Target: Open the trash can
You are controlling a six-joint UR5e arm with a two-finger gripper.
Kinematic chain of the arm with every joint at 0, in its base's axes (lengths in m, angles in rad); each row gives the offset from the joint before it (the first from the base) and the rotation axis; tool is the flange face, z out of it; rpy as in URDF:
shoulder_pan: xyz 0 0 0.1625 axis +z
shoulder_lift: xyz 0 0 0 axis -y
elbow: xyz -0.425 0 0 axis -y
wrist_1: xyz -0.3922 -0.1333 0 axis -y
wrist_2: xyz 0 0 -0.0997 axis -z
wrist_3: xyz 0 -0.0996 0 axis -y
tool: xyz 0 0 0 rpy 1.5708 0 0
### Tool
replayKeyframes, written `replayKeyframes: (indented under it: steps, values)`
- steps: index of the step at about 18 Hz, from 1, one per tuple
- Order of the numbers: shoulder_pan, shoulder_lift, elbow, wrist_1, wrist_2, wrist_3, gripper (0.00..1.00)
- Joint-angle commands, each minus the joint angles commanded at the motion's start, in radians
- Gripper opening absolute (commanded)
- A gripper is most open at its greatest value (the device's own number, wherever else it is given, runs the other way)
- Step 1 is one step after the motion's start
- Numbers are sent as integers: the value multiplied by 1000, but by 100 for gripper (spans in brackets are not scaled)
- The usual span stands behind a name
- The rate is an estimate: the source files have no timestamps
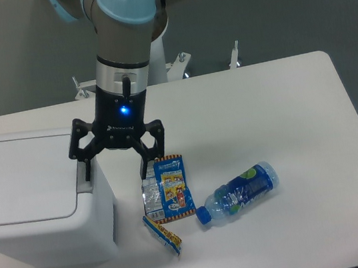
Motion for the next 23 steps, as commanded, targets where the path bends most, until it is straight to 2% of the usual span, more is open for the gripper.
replayKeyframes:
  steps: [23]
  values:
    - [0, -3, -8, 0, 2, 25, 100]
